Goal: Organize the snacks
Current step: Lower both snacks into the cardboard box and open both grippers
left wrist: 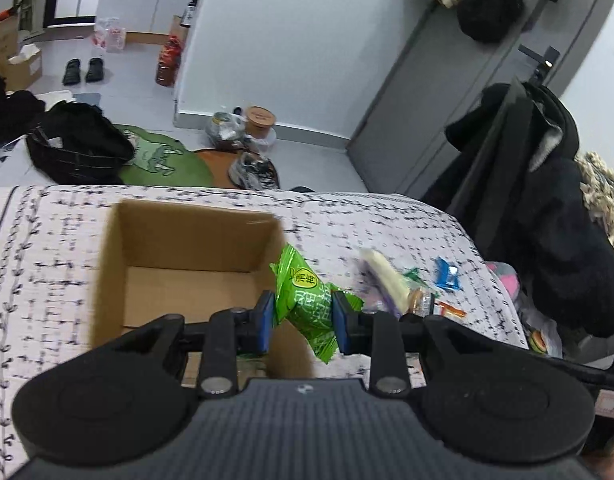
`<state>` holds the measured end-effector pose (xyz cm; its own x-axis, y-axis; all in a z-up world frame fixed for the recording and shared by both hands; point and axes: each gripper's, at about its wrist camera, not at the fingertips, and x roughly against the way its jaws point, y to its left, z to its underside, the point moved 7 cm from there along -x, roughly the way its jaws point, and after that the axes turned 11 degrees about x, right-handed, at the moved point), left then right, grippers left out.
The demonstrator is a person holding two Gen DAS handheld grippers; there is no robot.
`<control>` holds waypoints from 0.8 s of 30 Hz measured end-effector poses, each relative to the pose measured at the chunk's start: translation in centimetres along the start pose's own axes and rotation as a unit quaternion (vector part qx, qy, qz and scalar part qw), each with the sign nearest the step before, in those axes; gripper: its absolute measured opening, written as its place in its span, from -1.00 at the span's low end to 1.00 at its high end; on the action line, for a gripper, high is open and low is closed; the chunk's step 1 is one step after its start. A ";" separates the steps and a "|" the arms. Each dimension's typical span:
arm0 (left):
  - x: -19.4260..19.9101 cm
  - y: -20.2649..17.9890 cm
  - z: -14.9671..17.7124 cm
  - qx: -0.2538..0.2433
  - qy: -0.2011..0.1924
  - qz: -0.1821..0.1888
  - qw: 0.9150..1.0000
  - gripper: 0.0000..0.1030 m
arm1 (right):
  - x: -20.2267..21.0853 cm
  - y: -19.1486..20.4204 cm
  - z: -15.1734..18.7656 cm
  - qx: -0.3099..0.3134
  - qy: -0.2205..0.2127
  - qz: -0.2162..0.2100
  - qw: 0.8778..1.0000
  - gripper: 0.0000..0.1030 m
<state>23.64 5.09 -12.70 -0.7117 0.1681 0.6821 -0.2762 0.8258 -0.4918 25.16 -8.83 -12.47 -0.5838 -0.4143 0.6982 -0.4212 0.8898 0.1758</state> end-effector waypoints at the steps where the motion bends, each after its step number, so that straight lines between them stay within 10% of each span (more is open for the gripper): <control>1: 0.1 0.7 -0.1 0.004 0.000 -0.005 1.000 -0.43 | 0.0 0.6 -0.2 0.004 -0.002 -0.003 1.000 -0.66; 24: 1.3 7.9 -1.6 0.052 -0.019 -0.011 0.998 -0.36 | -3.4 8.9 0.0 0.031 0.005 -0.034 0.999 -0.65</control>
<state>21.51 12.71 -14.86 -0.7279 0.1277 0.6737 -0.3563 0.7690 -0.5308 23.45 0.47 -13.26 -0.5454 -0.4718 0.6928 -0.5019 0.8458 0.1809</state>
